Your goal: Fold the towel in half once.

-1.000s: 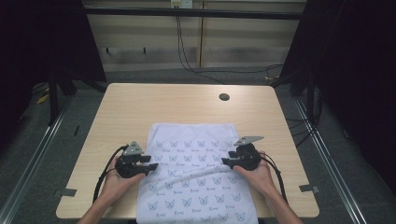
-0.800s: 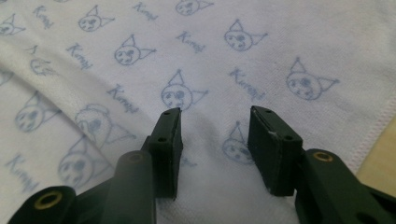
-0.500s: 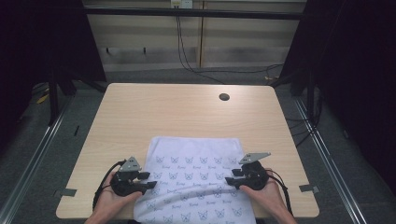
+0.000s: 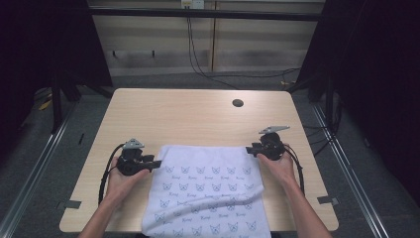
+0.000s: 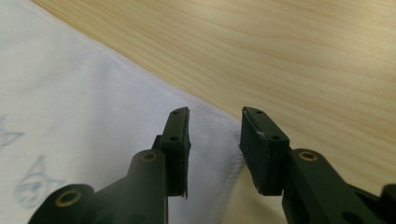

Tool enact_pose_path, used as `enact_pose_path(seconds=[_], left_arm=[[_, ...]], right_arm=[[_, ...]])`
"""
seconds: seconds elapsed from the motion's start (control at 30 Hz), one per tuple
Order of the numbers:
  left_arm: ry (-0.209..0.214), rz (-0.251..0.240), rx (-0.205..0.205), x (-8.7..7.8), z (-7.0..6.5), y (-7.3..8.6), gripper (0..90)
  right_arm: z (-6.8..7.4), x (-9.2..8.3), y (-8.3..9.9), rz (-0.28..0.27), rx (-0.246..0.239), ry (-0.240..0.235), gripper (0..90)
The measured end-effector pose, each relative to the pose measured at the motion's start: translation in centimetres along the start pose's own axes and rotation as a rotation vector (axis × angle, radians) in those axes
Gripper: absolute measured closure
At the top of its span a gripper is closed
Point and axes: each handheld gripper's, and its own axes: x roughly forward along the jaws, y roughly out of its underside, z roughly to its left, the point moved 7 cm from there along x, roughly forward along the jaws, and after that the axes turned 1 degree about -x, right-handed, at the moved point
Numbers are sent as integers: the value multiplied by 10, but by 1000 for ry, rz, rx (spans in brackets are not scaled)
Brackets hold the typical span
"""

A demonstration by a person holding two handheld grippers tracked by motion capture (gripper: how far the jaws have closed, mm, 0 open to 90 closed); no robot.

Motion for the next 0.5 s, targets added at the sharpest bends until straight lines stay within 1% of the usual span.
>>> enact_pose_path(seconds=[0.03, 0.07, 0.1, 0.13, 0.17, 0.2, 0.23, 0.27, 0.3, 0.37, 0.4, 0.47, 0.5], left_arm=[[-1, -5, 1, -1, 1, -1, 554], [-6, -17, -6, -2, 2, -3, 554], [-4, -34, -14, -3, 3, -5, 554], [-6, -39, -18, -3, 6, -6, 554], [-7, -36, -19, -4, 8, -7, 554], [-11, -36, -27, -4, 11, -7, 554], [-18, -44, -37, -4, 13, -9, 554], [-26, -46, -34, -4, 16, -11, 554], [-28, -51, -39, -4, 18, -13, 554], [-37, -60, -47, -1, 23, -15, 553], [-35, -48, -55, 1, 26, -15, 553], [-39, -21, -56, 8, 31, -14, 553], [-29, -23, -71, 11, 32, -14, 553]], right_arm=[[-2, 3, -1, 1, 9, 4, 603], [-4, 6, 0, 11, 9, 18, 593], [-4, 6, 0, 11, 9, 18, 593], [-5, 8, 2, 19, 0, 21, 594], [-4, 8, 2, 14, 1, 20, 597], [-5, 8, 2, 9, -1, 19, 604], [-5, 7, 3, 13, -8, 29, 613], [-4, 7, 3, 9, -8, 32, 630], [-3, 7, 4, 6, -21, 35, 667], [1, 7, 4, 14, -24, 20, 771], [2, 7, 4, 13, -12, 4, 817], [2, 8, 4, 4, 4, -25, 847], [2, 8, 4, 5, 8, -30, 852]])
